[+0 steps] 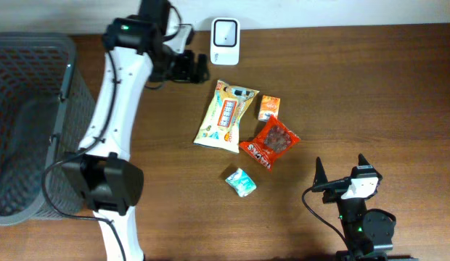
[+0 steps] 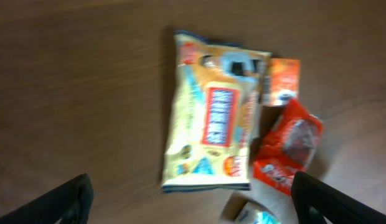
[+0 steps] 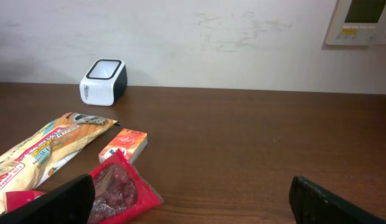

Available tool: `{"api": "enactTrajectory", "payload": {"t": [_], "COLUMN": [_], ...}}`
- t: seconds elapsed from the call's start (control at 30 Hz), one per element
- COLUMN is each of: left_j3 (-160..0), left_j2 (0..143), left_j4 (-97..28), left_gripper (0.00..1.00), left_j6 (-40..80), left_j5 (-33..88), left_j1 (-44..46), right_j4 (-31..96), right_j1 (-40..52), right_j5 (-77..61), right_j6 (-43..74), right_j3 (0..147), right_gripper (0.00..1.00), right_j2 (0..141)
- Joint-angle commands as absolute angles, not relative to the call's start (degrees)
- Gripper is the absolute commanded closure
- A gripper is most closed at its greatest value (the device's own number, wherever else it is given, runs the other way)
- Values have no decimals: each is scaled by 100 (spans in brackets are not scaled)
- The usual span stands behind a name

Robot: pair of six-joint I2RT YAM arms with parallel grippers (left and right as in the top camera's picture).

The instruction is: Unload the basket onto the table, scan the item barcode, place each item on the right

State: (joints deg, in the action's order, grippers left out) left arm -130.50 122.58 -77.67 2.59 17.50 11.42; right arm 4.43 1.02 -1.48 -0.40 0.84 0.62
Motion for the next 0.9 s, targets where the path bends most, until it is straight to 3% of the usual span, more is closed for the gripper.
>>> {"api": "enactTrajectory", "payload": {"t": [0.0,0.13,0.6,0.7,0.87], "left_j3": [-13131,-13131,-13131,-13131,-13131], "left_j2": [12193,12193,12193,12193,12193], "left_j4": [-8027,-8184,-8320,-8217,-8217], "left_gripper": [1,1,1,1,1], "left_j6": [239,1374,1391,1391,1391], "left_j5": [1559,290,-110,-113,-113], "left_j1": [888,652,458,460,460], "right_j4": [449,449,217,-690,-1874], "right_j1": [150,150,150,150,150], "right_j5": [-123,-123,-207,-2633,-3977], "right_j6": [-38,-38,-34,-38,-32], "right_j3": [32,32,32,32,32], "right_gripper": [1,1,2,1,1], "right_j2": [25,25,25,25,25]}}
